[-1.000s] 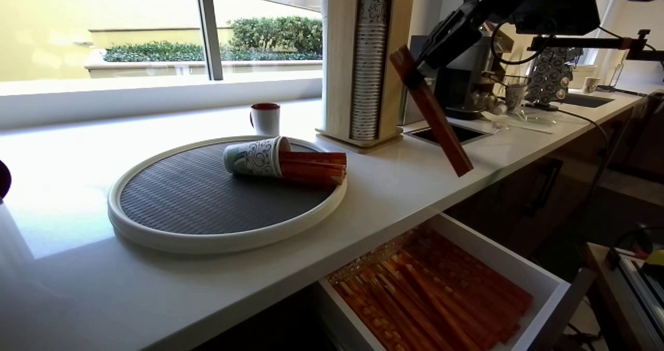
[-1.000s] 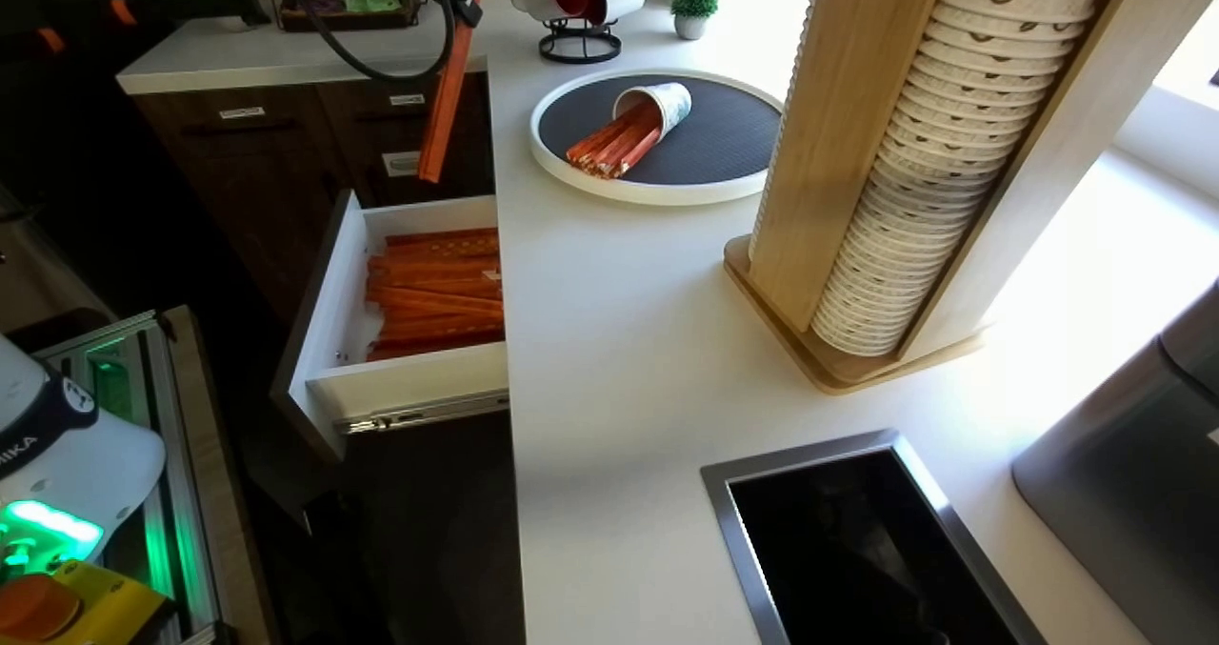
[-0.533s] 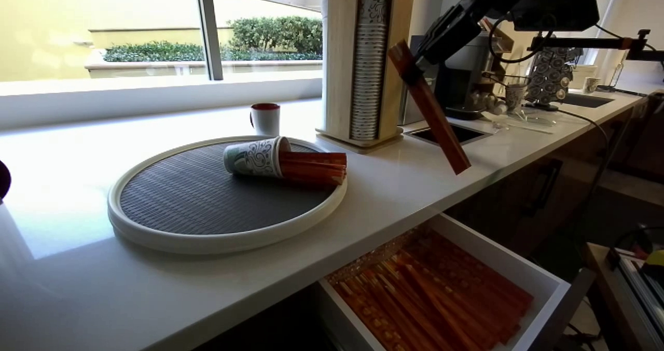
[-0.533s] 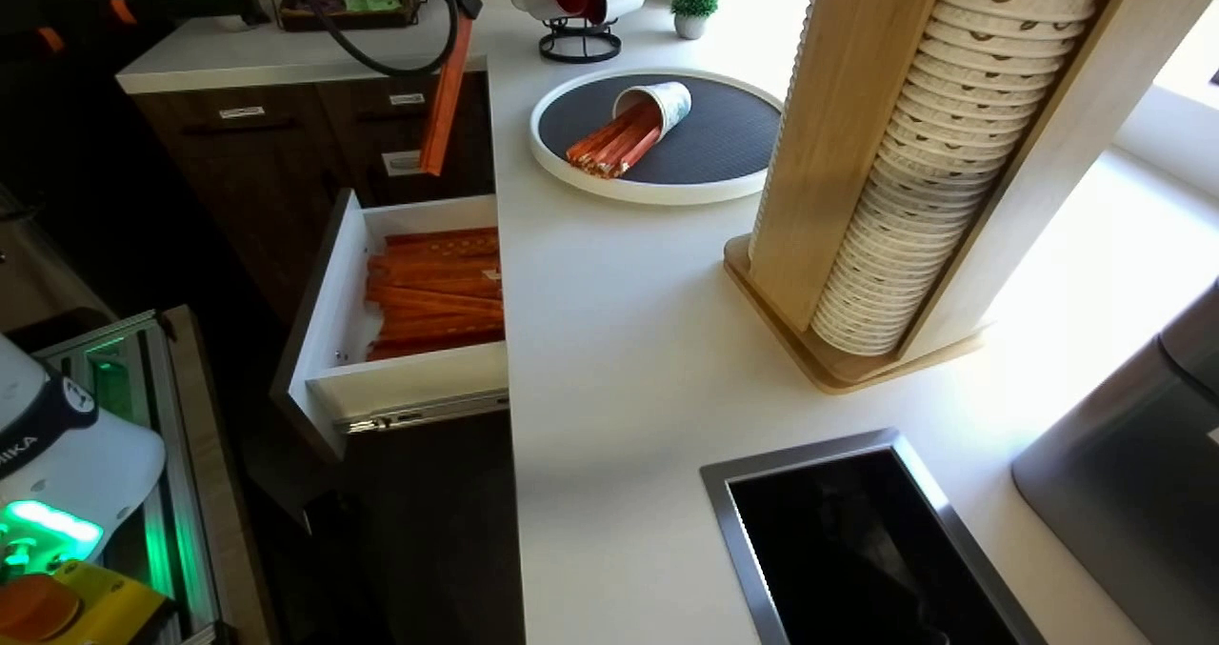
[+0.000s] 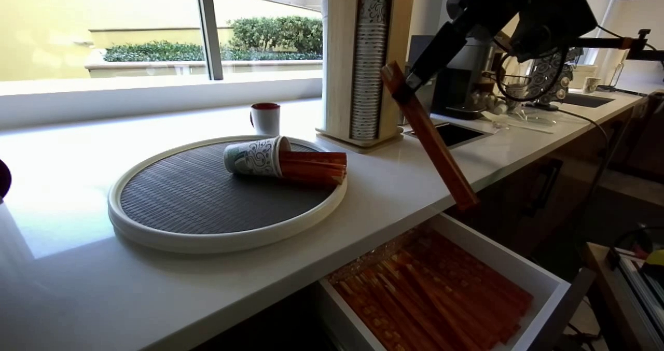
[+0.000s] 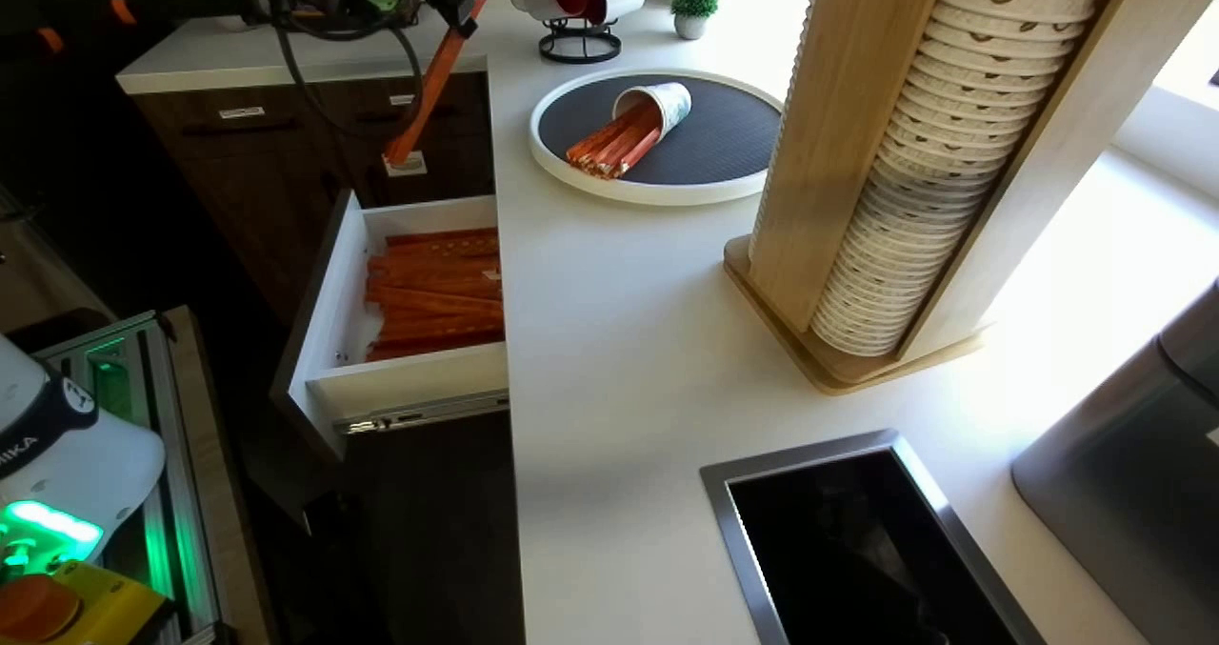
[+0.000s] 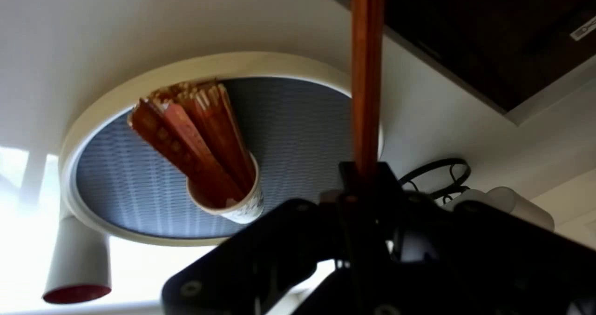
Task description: Move one brown object from the cup to the open drawer
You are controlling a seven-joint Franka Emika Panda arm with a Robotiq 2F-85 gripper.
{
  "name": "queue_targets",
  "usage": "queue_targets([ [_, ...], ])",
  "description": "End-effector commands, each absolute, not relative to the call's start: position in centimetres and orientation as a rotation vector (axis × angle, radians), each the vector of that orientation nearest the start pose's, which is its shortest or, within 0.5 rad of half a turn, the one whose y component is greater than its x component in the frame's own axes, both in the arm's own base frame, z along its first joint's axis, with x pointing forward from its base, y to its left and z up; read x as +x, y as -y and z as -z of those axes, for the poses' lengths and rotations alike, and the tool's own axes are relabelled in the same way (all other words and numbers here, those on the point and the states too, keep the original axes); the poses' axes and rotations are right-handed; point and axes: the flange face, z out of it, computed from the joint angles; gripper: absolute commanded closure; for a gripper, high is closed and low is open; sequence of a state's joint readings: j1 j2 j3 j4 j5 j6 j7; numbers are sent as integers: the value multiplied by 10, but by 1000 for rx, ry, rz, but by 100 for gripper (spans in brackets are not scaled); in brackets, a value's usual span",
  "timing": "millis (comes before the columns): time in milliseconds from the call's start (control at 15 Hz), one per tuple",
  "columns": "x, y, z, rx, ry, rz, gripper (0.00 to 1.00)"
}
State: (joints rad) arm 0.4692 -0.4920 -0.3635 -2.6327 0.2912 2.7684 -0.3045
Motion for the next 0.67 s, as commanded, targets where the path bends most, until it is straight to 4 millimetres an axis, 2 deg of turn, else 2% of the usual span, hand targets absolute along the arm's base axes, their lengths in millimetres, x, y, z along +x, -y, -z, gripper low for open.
queue_targets([
  [0,422,-48,-423,-2673,56,709,97],
  [333,377,-75,-367,-2689,-11,492,97],
  [400,394,-81,-366,-2701,-28,464,97],
  [600,397,-76,-348,-2793,-69,516,97],
])
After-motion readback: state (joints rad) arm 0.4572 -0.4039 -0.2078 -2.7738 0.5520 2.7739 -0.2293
